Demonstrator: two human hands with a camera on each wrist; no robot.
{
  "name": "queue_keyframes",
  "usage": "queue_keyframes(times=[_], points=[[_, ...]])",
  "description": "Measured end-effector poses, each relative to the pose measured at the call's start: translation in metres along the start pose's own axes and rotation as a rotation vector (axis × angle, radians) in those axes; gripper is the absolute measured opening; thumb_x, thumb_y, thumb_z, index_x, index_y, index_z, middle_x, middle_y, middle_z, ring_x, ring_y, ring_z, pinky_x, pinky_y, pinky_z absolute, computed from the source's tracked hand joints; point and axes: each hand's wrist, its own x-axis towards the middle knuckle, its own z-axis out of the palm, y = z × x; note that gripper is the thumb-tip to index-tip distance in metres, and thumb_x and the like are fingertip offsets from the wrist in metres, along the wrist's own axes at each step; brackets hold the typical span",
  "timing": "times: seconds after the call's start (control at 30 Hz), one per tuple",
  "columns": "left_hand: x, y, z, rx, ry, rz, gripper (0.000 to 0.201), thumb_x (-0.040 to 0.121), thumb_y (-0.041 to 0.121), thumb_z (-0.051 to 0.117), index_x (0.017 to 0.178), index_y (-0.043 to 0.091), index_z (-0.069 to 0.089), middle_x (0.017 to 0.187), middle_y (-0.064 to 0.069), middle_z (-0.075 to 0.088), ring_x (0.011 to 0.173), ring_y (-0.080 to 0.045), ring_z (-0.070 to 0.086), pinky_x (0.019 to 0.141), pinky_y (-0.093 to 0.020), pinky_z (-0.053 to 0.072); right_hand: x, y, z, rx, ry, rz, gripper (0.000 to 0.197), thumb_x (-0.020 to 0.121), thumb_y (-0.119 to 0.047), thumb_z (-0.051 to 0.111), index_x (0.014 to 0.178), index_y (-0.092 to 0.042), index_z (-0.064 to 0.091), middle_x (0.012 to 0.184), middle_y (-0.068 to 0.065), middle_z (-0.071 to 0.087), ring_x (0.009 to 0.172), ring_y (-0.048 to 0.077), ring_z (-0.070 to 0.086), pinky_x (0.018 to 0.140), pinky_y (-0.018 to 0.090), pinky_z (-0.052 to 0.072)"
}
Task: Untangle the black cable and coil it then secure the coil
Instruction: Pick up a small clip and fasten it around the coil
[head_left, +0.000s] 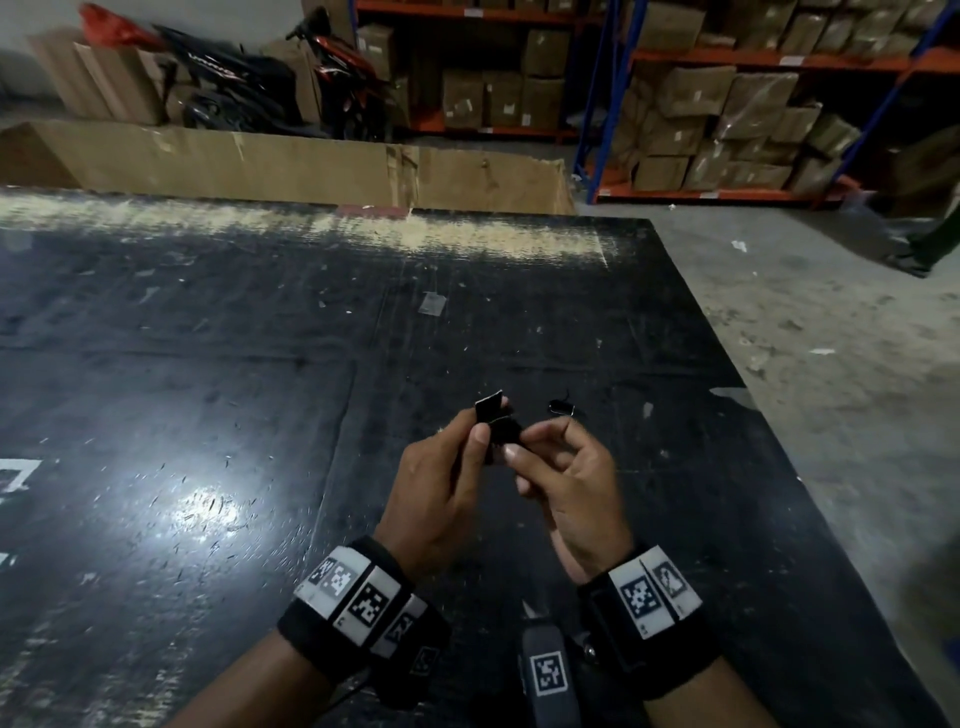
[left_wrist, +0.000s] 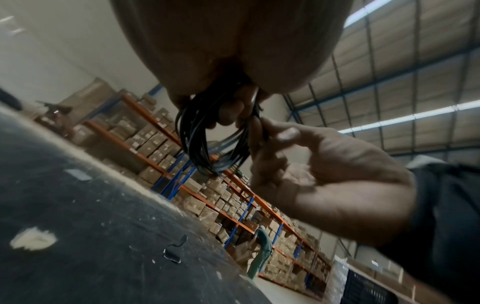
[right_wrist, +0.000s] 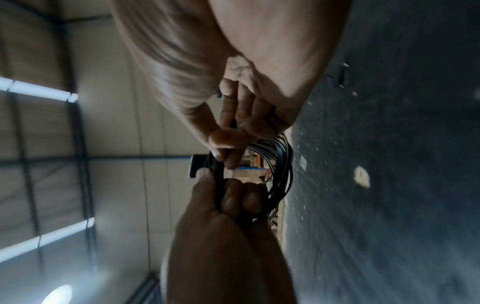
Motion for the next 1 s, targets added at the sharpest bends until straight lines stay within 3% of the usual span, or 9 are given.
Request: queue_keyframes(times=[0.07, 0.13, 0.2, 0.27, 0.4, 0.57, 0.7, 0.9, 1.0], points=[[0.001, -0.002, -0.003, -0.103, -0.044, -0.084, 0.032, 0.109, 0.021, 0.043, 0.13, 0.019, 0.067, 0.091, 0.022, 0.075, 0.086, 0.008, 0.071, 0.079, -0.021, 0.057, -0.002, -0.001, -0.004, -0.325, 0.006, -0.199, 0.017, 0.081, 0.001, 0.078, 0.087, -0.01, 0.066, 0.072, 0.002, 0.071, 0.058, 0.015, 0.064, 0.056, 0.025, 0.054], [0.002, -0.002, -0.005, -0.181, -0.087, -0.151, 0.033, 0.111, 0.017, 0.041, 0.128, 0.017, 0.068, 0.074, 0.031, 0.068, 0.07, 0.012, 0.063, 0.069, -0.02, 0.054, -0.005, -0.001, -0.008, -0.604, 0.001, -0.385, 0.018, 0.079, -0.006, 0.078, 0.089, -0.018, 0.069, 0.07, -0.001, 0.068, 0.06, 0.015, 0.063, 0.059, 0.025, 0.055], [0.005, -0.001, -0.006, -0.253, -0.126, -0.209, 0.033, 0.111, 0.016, 0.039, 0.122, 0.022, 0.069, 0.059, 0.027, 0.058, 0.056, 0.008, 0.053, 0.06, -0.01, 0.044, -0.007, -0.002, -0.009, -0.831, -0.007, -0.565, 0.019, 0.079, -0.01, 0.075, 0.092, -0.02, 0.068, 0.074, -0.011, 0.062, 0.061, 0.011, 0.06, 0.06, 0.023, 0.053], [0.008, -0.001, -0.008, -0.303, -0.157, -0.231, 0.033, 0.11, 0.025, 0.04, 0.115, 0.03, 0.072, 0.054, 0.02, 0.045, 0.051, 0.001, 0.041, 0.053, -0.011, 0.037, -0.006, -0.003, -0.011, -0.999, -0.012, -0.731, 0.019, 0.078, -0.009, 0.073, 0.094, -0.018, 0.069, 0.083, -0.012, 0.062, 0.065, 0.01, 0.058, 0.063, 0.027, 0.053], [0.011, -0.005, -0.014, -0.281, -0.237, -0.285, 0.035, 0.111, 0.025, 0.04, 0.119, 0.015, 0.073, 0.05, 0.019, 0.047, 0.048, 0.001, 0.039, 0.052, -0.016, 0.036, 0.0, -0.006, -0.02, -1.142, -0.051, -0.922, 0.013, 0.08, -0.008, 0.074, 0.093, -0.011, 0.074, 0.086, 0.002, 0.072, 0.071, 0.017, 0.062, 0.068, 0.03, 0.051], [0.012, -0.007, -0.024, 0.029, -0.437, -0.174, 0.035, 0.106, 0.039, 0.041, 0.1, 0.023, 0.071, 0.066, -0.004, 0.062, 0.057, -0.013, 0.053, 0.058, -0.042, 0.046, 0.007, -0.022, -0.026, -1.083, -0.202, -0.794, 0.005, 0.085, -0.015, 0.073, 0.088, -0.014, 0.069, 0.094, -0.002, 0.064, 0.079, 0.014, 0.061, 0.071, 0.032, 0.05], [0.013, 0.0, -0.029, 0.153, -0.556, -0.048, 0.031, 0.109, 0.03, 0.042, 0.096, 0.014, 0.065, 0.071, -0.008, 0.064, 0.058, -0.015, 0.054, 0.056, -0.031, 0.042, 0.013, -0.03, -0.032, -0.911, -0.313, -0.572, 0.004, 0.084, -0.015, 0.074, 0.086, -0.014, 0.071, 0.113, -0.006, 0.069, 0.103, 0.006, 0.067, 0.085, 0.022, 0.053], [0.017, 0.001, -0.031, 0.148, -0.692, 0.004, 0.031, 0.11, 0.025, 0.042, 0.093, 0.007, 0.06, 0.066, 0.003, 0.053, 0.055, -0.009, 0.047, 0.054, -0.017, 0.035, 0.011, -0.027, -0.033, -0.771, -0.266, -0.432, 0.007, 0.077, -0.01, 0.084, 0.082, -0.013, 0.08, 0.084, -0.006, 0.079, 0.08, 0.006, 0.076, 0.076, 0.035, 0.063], [0.018, -0.002, -0.03, 0.109, -0.684, -0.009, 0.031, 0.111, 0.027, 0.04, 0.094, 0.009, 0.06, 0.07, 0.002, 0.056, 0.059, -0.008, 0.051, 0.057, -0.021, 0.041, 0.01, -0.025, -0.029, -0.727, -0.209, -0.407, 0.012, 0.074, -0.009, 0.086, 0.081, -0.016, 0.079, 0.08, -0.006, 0.079, 0.077, 0.007, 0.076, 0.075, 0.039, 0.064]])
